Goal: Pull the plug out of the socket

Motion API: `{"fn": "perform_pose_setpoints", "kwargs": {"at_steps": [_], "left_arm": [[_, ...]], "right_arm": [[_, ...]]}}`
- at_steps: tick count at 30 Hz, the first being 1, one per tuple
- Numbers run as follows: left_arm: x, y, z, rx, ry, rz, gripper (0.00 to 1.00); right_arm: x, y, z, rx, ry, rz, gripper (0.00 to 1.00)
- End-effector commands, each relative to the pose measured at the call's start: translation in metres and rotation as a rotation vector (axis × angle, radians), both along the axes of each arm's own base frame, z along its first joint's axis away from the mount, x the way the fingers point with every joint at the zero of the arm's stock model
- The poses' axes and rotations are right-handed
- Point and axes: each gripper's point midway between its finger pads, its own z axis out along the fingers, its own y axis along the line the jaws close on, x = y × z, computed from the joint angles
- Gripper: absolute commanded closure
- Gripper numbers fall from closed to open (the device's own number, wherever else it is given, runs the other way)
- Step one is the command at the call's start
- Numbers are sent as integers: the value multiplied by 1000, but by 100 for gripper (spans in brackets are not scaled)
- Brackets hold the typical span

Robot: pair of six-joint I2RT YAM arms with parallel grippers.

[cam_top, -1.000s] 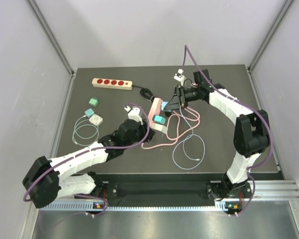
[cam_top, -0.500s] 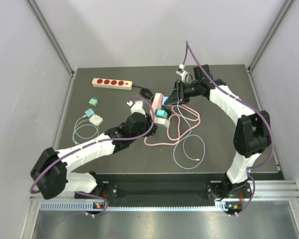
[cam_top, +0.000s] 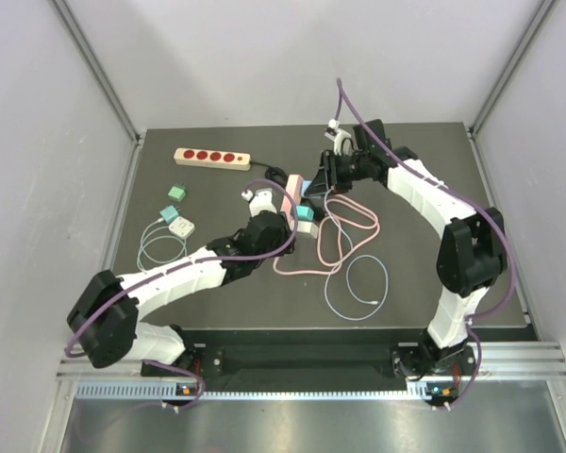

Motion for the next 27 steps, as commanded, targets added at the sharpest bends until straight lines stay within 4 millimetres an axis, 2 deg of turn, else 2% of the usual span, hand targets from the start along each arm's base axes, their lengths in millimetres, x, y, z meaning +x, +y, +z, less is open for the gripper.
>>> {"fn": "perform_pose_setpoints", "kwargs": {"at_steps": [1,10,14,19,23,27], "left_arm": [[22,100,-16,220,-16,440,100],[22,104,-20,238,-12,467,100],[27,99,-18,234,-14,459,100],[28,98,-19,238,-12,456,100],[26,99,-18,224,-17,452,100],[22,100,-14,187,-35,448,100]], "right_arm": [[37,-36,5,-168,-212,-56,100],[29,-33,9,-140,-238,12,100],[-1,-11,13,32,-148,142,100],[-15,0,12,155,-91,200,100],[-10,-5,9,183,-82,211,100],[-2,-27,5,231,-84,218,100]]}}
